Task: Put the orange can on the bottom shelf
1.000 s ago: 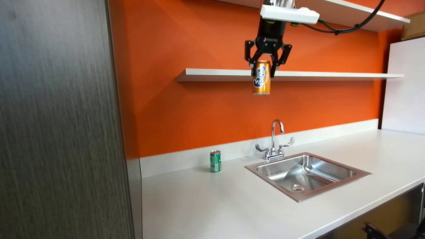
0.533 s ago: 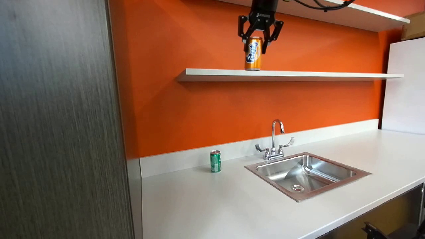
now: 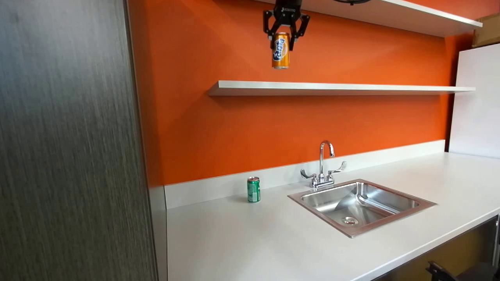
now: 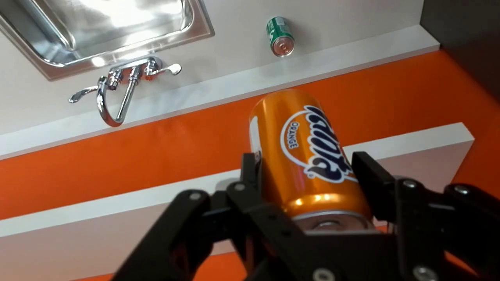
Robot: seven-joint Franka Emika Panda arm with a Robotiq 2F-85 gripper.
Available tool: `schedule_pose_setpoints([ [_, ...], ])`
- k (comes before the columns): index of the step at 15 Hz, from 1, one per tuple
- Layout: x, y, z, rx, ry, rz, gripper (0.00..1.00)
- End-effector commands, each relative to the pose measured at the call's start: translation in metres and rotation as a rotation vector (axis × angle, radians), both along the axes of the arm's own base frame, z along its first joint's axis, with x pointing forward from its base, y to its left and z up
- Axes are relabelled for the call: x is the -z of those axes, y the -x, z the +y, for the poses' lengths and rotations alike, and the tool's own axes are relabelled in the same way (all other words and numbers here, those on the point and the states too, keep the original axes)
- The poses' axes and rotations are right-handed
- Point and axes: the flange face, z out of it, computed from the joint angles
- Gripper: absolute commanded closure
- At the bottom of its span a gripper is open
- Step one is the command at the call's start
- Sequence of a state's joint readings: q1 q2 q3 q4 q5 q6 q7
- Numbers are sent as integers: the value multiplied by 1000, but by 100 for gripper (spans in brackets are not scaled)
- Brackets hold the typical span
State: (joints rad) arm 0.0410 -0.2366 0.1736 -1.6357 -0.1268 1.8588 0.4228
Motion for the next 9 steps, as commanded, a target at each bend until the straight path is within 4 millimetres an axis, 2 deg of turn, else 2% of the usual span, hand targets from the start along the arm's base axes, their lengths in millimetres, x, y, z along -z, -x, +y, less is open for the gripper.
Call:
schedule_pose_setpoints([
  [1,-26,-34,0,11,20,-17,62],
  [9,-32,-85,7,2,-4,-13,62],
])
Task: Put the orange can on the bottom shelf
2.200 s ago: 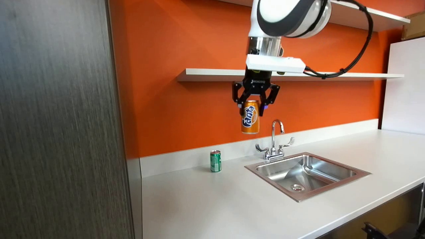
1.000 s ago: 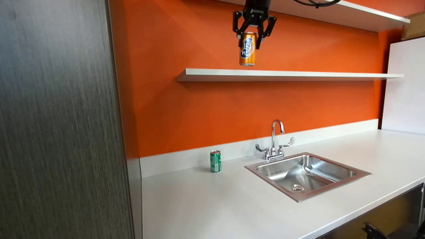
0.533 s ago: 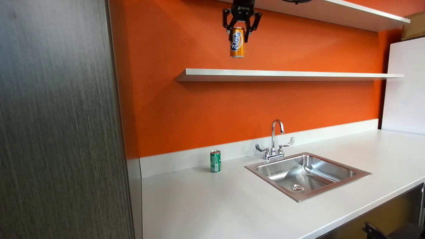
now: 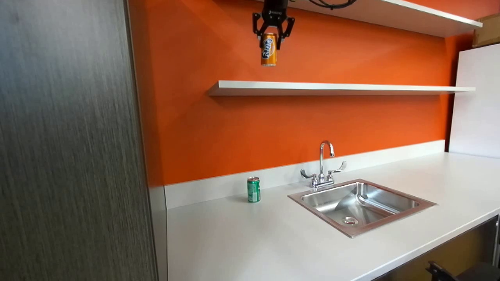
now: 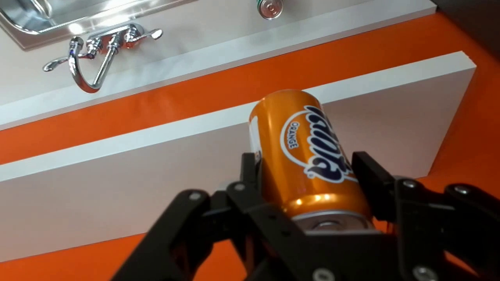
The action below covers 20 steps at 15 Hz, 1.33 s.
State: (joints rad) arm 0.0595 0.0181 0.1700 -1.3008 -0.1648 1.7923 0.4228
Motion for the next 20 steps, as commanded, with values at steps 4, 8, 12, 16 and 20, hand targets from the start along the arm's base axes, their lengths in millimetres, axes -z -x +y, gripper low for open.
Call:
schedule_pose_setpoints([
  [4,-2,-39,11,3,2,18,62],
  [8,11,-59,11,4,-9,32,62],
  [12,20,-75,8,12,-17,41,62],
  [16,25,-87,6,19,-21,44,62],
  [20,31,-95,5,24,-25,56,62],
])
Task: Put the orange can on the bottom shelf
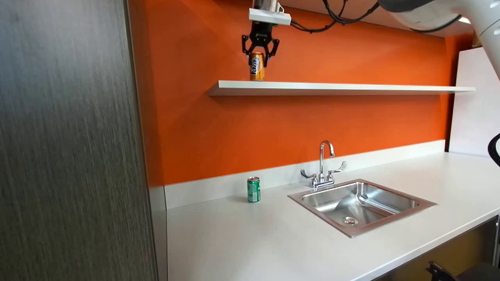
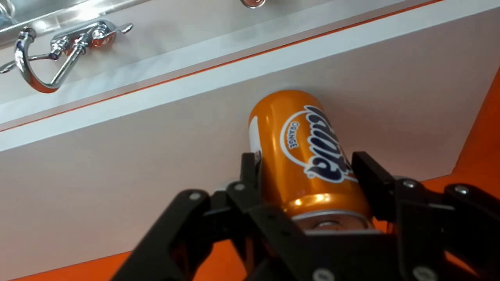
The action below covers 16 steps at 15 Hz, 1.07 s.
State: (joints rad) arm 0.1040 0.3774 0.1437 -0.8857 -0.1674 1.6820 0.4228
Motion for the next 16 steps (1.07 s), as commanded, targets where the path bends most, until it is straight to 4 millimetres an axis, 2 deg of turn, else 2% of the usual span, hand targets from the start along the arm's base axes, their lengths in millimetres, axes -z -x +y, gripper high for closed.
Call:
schedule_pose_setpoints([
  [1,-6,-5,0,17,13,-3,62],
  [7,-1,-13,0,29,0,2,62],
  [8,-2,-13,-1,32,-5,3,12],
  [9,-2,-13,-1,38,-5,3,11],
  [11,-4,-13,-1,44,-8,0,1],
  [16,-15,-1,1,47,-11,10,0],
])
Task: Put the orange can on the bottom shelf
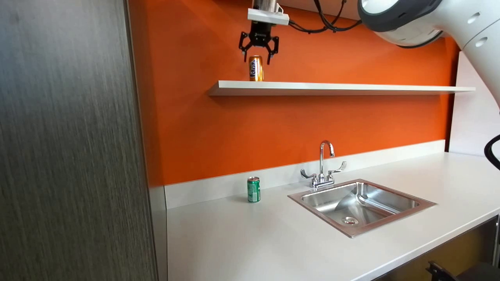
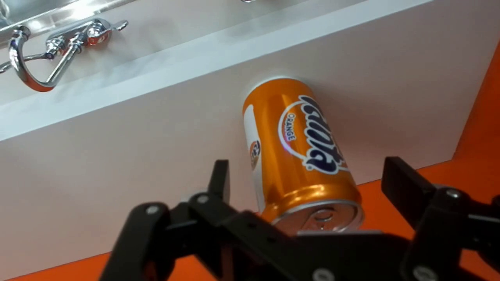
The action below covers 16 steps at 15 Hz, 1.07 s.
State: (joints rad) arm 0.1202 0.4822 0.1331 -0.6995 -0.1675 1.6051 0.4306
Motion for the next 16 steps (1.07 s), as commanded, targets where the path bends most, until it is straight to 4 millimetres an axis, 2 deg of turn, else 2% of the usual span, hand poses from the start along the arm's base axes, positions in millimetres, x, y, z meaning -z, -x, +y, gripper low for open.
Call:
schedule_pose_setpoints([
  [1,-11,13,5,24,5,23,0],
  [6,-18,31,13,13,12,67,0],
  [9,-29,45,18,8,12,69,0],
  [14,-50,75,27,0,-2,81,0],
  [16,-52,88,29,3,3,106,0],
])
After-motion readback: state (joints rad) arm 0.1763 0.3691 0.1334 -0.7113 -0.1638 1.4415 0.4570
